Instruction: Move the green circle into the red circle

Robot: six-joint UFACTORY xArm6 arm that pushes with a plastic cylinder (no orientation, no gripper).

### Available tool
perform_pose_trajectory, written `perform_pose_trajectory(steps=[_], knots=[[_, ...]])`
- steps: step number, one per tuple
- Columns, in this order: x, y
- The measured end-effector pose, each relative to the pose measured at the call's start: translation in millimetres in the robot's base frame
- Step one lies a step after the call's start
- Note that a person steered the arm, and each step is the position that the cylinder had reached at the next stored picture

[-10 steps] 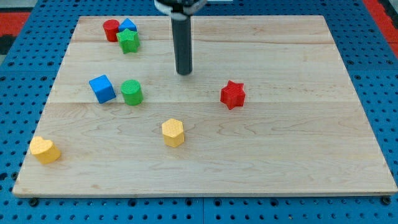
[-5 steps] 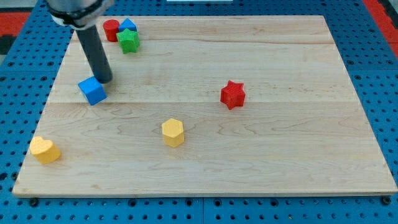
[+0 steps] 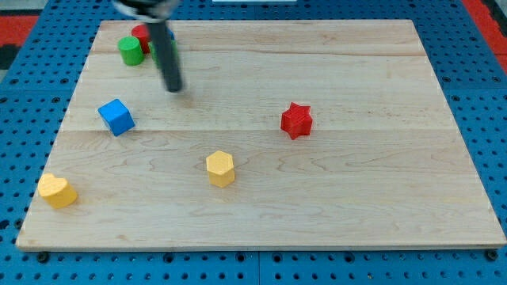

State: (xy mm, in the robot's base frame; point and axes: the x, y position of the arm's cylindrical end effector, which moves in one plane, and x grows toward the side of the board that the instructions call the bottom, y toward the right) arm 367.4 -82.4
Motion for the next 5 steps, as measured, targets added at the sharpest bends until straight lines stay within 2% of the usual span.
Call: perform_pose_trajectory(steps=[1,2,4,5], knots=[[69.1,-11.6],[94.1,-80.6],[47.2,-209.5],[60.5,-183.3]])
